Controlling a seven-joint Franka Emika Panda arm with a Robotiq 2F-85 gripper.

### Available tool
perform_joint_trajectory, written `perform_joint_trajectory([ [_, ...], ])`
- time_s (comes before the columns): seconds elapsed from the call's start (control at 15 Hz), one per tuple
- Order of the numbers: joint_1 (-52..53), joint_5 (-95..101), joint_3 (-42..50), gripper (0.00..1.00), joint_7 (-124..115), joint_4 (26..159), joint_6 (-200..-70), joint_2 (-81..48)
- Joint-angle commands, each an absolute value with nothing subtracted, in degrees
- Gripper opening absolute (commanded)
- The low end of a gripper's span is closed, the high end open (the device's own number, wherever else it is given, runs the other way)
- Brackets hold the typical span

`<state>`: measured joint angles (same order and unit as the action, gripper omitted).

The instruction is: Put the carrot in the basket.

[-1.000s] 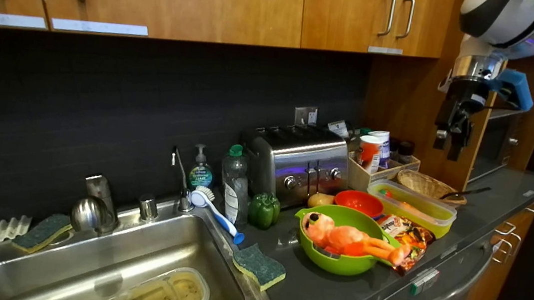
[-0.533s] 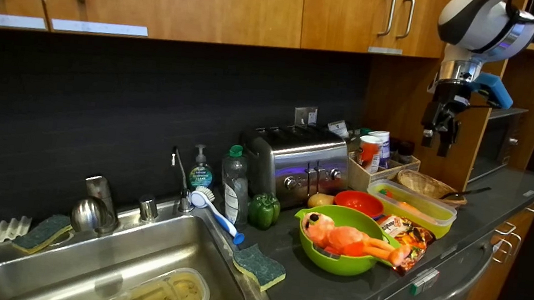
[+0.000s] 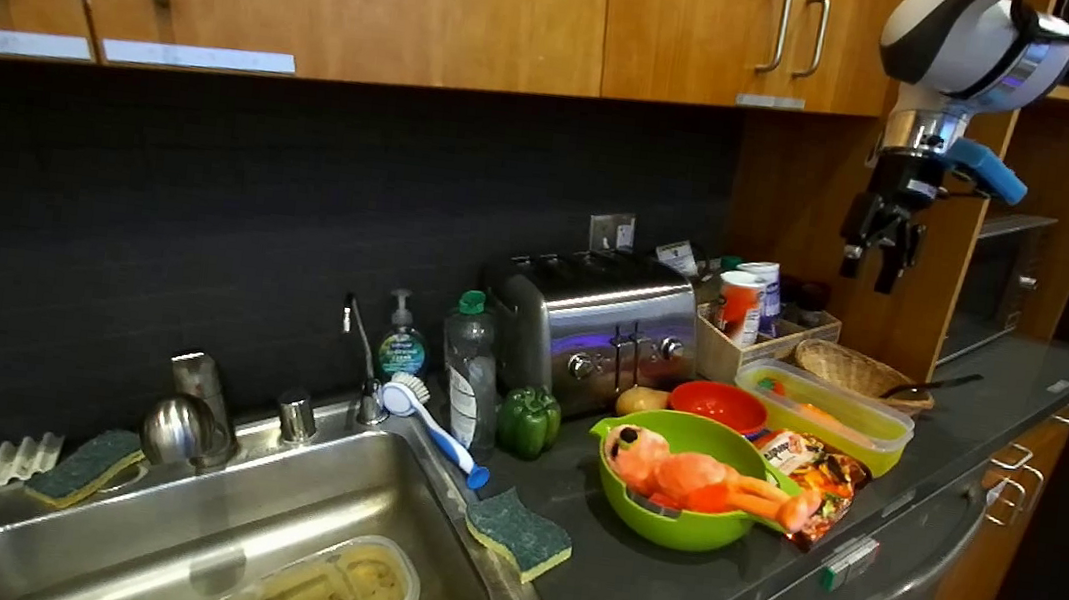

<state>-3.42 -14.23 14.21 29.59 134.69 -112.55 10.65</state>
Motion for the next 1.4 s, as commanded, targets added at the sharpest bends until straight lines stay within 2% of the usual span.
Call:
perform_joint_trajectory([
  [0.0, -4.98, -7.95, 11.0, 1.0, 21.33, 136.56, -117.99, 12.41],
  [0.47, -4.82, 4.53, 5.76, 1.0, 3.14, 141.11, -120.48, 16.62],
  [1.33, -4.91, 0.92, 6.54, 1.0, 2.81, 142.34, -120.08, 15.29],
])
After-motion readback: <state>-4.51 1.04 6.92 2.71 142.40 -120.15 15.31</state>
